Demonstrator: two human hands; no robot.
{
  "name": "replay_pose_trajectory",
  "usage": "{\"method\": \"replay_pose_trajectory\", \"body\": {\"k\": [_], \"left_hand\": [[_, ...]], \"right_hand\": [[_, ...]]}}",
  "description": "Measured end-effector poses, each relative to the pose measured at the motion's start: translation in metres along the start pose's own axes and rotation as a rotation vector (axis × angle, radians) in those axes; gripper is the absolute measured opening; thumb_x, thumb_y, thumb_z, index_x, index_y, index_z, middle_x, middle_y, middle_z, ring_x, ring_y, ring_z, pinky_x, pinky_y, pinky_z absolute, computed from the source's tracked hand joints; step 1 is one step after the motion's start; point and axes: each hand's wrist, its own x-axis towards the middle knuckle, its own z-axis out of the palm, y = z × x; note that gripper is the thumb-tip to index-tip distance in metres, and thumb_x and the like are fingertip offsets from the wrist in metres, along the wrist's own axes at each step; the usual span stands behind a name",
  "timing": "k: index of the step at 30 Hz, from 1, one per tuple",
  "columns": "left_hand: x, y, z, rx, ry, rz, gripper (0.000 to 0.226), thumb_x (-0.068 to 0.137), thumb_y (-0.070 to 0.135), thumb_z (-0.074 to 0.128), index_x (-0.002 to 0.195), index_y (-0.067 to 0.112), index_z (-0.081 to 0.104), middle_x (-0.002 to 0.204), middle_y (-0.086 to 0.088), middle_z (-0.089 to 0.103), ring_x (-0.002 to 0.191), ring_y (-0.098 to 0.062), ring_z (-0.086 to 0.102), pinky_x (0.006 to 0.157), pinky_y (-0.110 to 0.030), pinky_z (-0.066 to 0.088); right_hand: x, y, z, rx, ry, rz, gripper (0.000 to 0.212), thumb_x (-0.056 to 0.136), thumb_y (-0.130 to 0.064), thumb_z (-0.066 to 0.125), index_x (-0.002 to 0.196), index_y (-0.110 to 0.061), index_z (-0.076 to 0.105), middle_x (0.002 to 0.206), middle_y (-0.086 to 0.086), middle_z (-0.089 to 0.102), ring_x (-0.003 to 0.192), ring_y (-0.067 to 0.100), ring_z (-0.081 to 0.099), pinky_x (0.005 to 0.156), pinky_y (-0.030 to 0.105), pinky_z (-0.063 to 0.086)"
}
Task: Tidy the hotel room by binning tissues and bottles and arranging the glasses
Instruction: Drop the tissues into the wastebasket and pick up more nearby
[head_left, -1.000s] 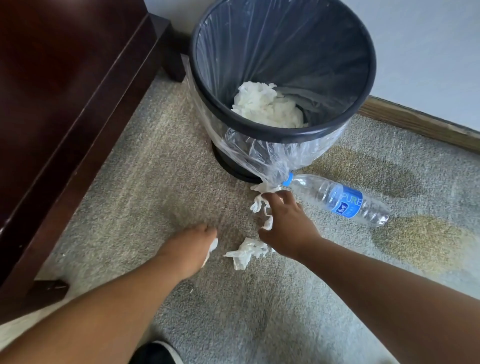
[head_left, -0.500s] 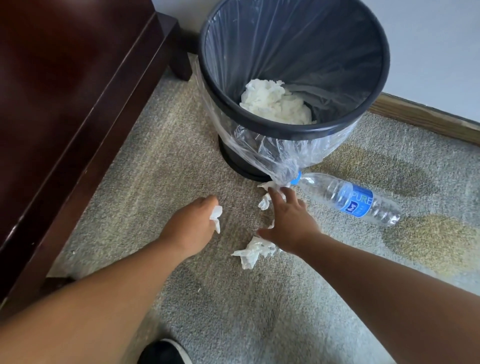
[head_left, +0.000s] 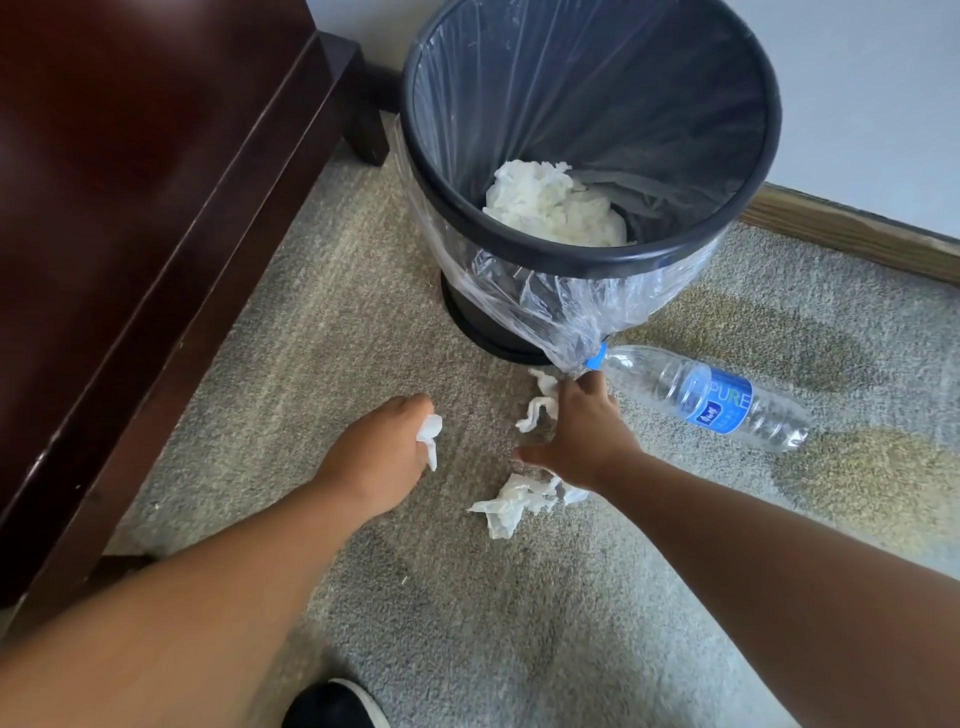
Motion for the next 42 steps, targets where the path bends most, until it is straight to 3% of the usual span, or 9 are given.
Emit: {"method": "replay_pose_trajectory", "body": {"k": [7, 11, 16, 20, 24, 26, 32, 38, 42], "left_hand": [[-0.001, 0.005, -0.002, -0.002, -0.004, 0.009, 0.010, 0.089, 0.010, 0.049, 0.098, 0.013, 0.050, 0.101, -0.005, 0.058, 0.076, -0.023, 0.052, 0.060, -0.031, 0.034], [-0.002, 0.005, -0.002, 0.012, -0.001, 0.011, 0.011, 0.090, 0.011, 0.049, 0.100, 0.013, 0.050, 0.101, -0.004, 0.057, 0.074, -0.022, 0.051, 0.058, -0.031, 0.033], [-0.003, 0.005, -0.004, 0.002, 0.002, 0.005, 0.014, 0.091, 0.013, 0.051, 0.105, 0.014, 0.053, 0.103, -0.003, 0.058, 0.076, -0.021, 0.055, 0.062, -0.035, 0.045], [-0.003, 0.008, -0.005, 0.009, 0.007, 0.008, 0.010, 0.091, 0.014, 0.050, 0.100, 0.014, 0.050, 0.100, -0.003, 0.057, 0.074, -0.022, 0.054, 0.058, -0.033, 0.039], [-0.003, 0.011, -0.006, -0.009, 0.013, 0.012, 0.007, 0.090, 0.013, 0.048, 0.097, 0.015, 0.048, 0.099, -0.002, 0.056, 0.078, -0.023, 0.054, 0.060, -0.033, 0.039], [-0.005, 0.009, -0.006, -0.018, 0.015, 0.017, 0.006, 0.090, 0.012, 0.048, 0.095, 0.015, 0.048, 0.098, -0.001, 0.055, 0.078, -0.022, 0.054, 0.059, -0.032, 0.038], [-0.007, 0.001, -0.016, -0.057, 0.064, 0.046, 0.007, 0.089, 0.007, 0.050, 0.089, 0.013, 0.053, 0.087, 0.001, 0.055, 0.071, -0.020, 0.051, 0.054, -0.032, 0.032], [0.016, 0.006, -0.077, -0.280, 0.399, -0.126, 0.018, 0.085, 0.006, 0.054, 0.069, 0.014, 0.058, 0.063, -0.007, 0.057, 0.057, -0.027, 0.052, 0.051, -0.031, 0.038], [0.035, 0.019, -0.144, -0.326, 0.640, -0.127, 0.021, 0.074, 0.022, 0.042, 0.068, 0.009, 0.058, 0.066, -0.013, 0.059, 0.069, -0.035, 0.054, 0.062, -0.043, 0.045]], "right_hand": [[-0.006, -0.002, 0.018, 0.115, 0.132, 0.000, 0.092, 0.068, -0.055, 0.076, 0.137, -0.010, 0.033, 0.134, 0.009, 0.030, 0.117, 0.033, 0.047, 0.094, 0.044, 0.050], [-0.010, -0.003, 0.020, 0.011, 0.045, 0.005, 0.090, 0.062, -0.064, 0.075, 0.135, -0.027, 0.036, 0.136, 0.007, 0.029, 0.124, 0.037, 0.039, 0.094, 0.049, 0.050], [-0.032, -0.008, 0.045, -0.086, 0.016, -0.005, 0.091, 0.057, -0.070, 0.073, 0.129, -0.029, 0.037, 0.135, 0.003, 0.026, 0.125, 0.031, 0.031, 0.083, 0.046, 0.056], [-0.050, -0.015, 0.075, -0.098, 0.029, -0.112, 0.063, 0.071, -0.045, 0.076, 0.120, -0.030, 0.040, 0.134, 0.002, 0.027, 0.119, 0.026, 0.033, 0.078, 0.039, 0.058], [-0.055, -0.015, 0.087, -0.069, 0.045, -0.174, 0.031, 0.084, -0.015, 0.063, 0.112, -0.022, 0.051, 0.122, 0.004, 0.034, 0.107, 0.027, 0.039, 0.076, 0.037, 0.052], [-0.054, -0.015, 0.083, -0.038, 0.012, -0.183, 0.029, 0.083, -0.001, 0.052, 0.106, -0.018, 0.053, 0.109, 0.002, 0.036, 0.099, 0.025, 0.044, 0.073, 0.034, 0.049], [-0.059, -0.021, 0.030, 0.106, -0.023, -0.179, 0.021, 0.081, -0.005, 0.049, 0.090, -0.023, 0.046, 0.096, -0.001, 0.047, 0.072, 0.017, 0.052, 0.053, 0.026, 0.037], [-0.087, -0.081, -0.068, 0.270, 0.115, -0.568, 0.012, 0.085, -0.015, 0.049, 0.078, -0.023, 0.054, 0.083, -0.006, 0.055, 0.070, 0.004, 0.050, 0.054, 0.018, 0.034], [-0.096, -0.128, -0.136, 0.464, 0.243, -0.674, 0.019, 0.081, -0.011, 0.050, 0.067, -0.023, 0.051, 0.061, -0.010, 0.050, 0.056, 0.006, 0.046, 0.048, 0.025, 0.036]]}}
